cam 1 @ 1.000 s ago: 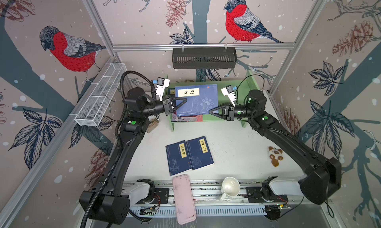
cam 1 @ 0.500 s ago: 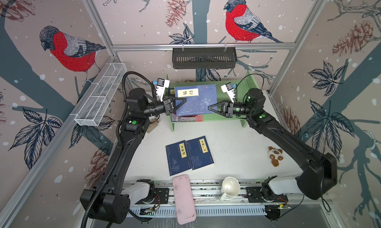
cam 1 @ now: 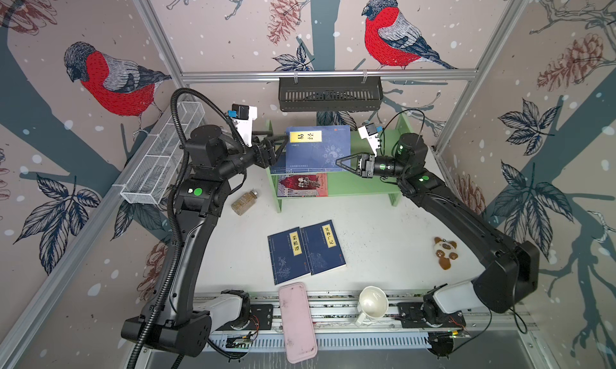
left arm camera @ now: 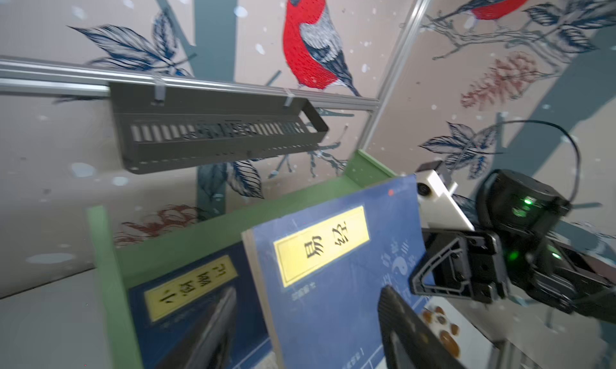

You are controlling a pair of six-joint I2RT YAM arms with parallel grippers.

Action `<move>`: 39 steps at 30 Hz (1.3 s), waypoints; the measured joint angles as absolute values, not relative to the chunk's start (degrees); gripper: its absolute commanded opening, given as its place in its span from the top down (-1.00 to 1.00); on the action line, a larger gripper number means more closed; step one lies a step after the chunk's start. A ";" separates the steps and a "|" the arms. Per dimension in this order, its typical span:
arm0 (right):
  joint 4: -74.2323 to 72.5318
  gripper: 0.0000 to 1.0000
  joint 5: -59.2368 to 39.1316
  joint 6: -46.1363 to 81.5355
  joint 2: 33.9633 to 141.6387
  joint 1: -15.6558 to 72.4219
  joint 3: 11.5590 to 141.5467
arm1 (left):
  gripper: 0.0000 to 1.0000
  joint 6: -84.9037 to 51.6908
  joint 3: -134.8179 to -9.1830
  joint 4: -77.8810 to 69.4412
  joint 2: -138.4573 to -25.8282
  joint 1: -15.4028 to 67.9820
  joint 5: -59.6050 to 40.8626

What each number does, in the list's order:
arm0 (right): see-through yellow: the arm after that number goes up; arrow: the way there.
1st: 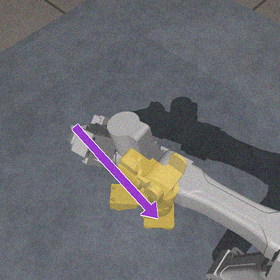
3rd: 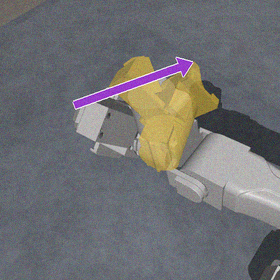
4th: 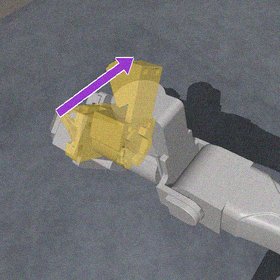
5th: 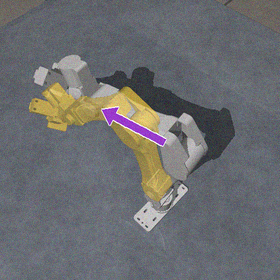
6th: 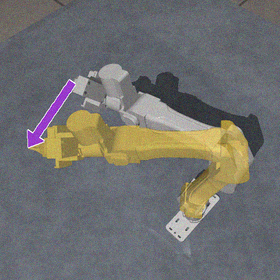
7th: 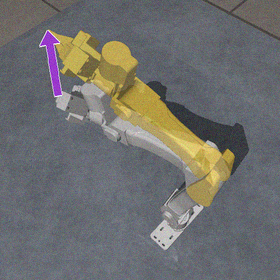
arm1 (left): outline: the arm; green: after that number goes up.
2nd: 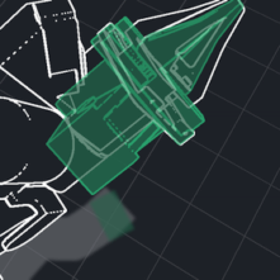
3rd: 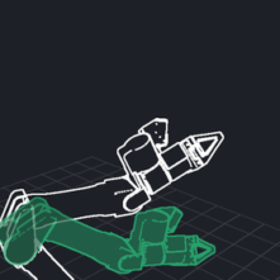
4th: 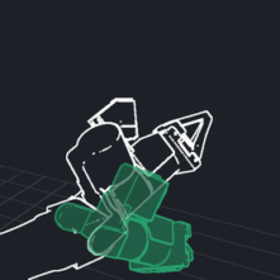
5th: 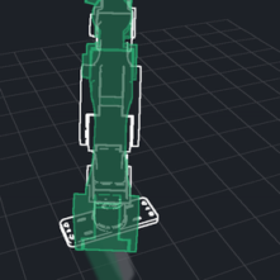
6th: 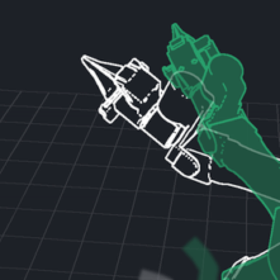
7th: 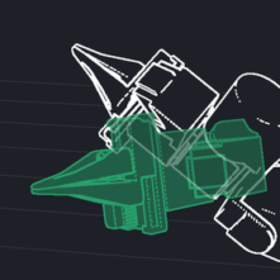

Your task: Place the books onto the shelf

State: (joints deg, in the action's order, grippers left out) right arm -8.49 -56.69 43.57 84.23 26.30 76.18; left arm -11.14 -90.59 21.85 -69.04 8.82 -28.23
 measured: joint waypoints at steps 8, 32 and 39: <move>-6.04 0.99 -55.29 47.20 90.26 26.37 81.36 | -0.40 -9.08 -90.37 24.53 -68.97 8.58 -26.00; 6.33 0.74 -53.56 48.73 101.62 27.97 93.54 | -0.41 -11.60 -85.47 21.93 -68.05 8.58 -34.52; 8.56 0.43 -52.01 47.81 102.43 27.97 95.35 | -0.43 -11.62 -85.43 21.71 -67.64 8.58 -34.83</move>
